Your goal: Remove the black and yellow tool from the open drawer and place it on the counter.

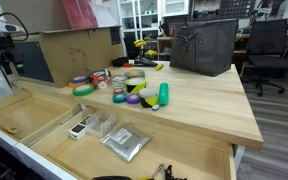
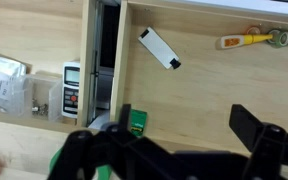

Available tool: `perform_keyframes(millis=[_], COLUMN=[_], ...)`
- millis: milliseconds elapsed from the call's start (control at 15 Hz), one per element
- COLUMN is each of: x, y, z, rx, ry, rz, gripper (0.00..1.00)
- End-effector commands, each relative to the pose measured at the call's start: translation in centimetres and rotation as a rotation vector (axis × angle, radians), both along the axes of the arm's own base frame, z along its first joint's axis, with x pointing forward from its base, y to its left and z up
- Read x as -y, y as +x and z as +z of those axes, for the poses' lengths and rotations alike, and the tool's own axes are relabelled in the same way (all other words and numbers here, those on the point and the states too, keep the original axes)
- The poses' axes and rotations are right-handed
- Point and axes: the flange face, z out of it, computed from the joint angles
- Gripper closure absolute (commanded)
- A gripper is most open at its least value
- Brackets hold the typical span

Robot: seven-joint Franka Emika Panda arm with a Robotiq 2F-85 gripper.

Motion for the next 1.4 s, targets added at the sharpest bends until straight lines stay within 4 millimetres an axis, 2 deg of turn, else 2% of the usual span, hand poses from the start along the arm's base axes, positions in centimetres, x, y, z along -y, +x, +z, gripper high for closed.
perform_keyframes(millis=[0,1200,1333], x=[-0.02,-0.02,0.34], y=[0.01,0.01,-0.01], z=[0.03,0.04,0.73], rx=[-0.001,-0.001,0.016], ry=[0.0,0.0,0.015], rz=[0.0,0.0,0.008], gripper=[0.0,0.0,0.0])
